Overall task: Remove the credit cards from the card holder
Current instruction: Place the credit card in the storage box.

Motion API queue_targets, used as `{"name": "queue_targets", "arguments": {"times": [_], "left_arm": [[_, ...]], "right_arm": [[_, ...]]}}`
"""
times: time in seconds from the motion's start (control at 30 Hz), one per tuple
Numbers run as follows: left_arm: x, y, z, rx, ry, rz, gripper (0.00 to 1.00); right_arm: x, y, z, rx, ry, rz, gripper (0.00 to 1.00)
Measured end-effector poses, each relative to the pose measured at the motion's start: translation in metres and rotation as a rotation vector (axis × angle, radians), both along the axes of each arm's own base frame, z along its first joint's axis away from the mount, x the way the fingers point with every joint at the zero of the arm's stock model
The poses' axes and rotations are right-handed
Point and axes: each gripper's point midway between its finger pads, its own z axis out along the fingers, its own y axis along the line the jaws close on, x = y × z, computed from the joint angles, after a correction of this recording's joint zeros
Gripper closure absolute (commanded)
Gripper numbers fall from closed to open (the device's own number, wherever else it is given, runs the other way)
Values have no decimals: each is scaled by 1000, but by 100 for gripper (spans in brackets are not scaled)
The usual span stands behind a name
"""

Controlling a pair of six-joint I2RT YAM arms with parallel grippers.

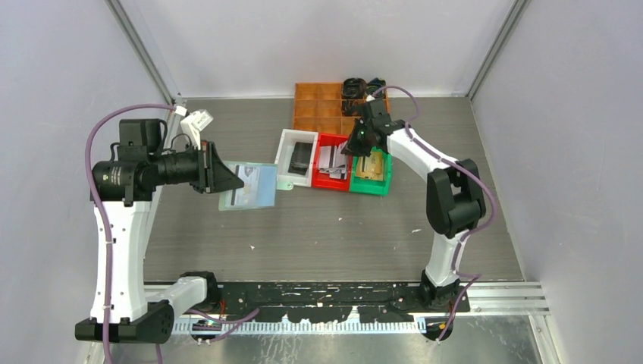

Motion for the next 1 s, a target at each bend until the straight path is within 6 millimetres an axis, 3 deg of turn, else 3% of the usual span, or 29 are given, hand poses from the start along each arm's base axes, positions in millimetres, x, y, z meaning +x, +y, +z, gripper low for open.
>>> {"name": "queue_targets", "arguments": {"times": [0.2,0.53,0.7,0.87,1.0], "left_arm": [[3,-1,1,-7,17,-14,100],[0,-4,3,-25,25,-32,100],[0,-4,3,-25,28,-33,100],[-1,-3,1,-19,38,-32,100],[-3,-3,-3,-11,59,-31,100]], "right_arm": [[22,21,-12,-9,-3,35,99],[26,32,-35,-15,36,50,96],[32,29,-37,-25,9,31,83],[25,24,-40,-47,15,16,54],[20,24,-24,-71,-21,12,40]]}}
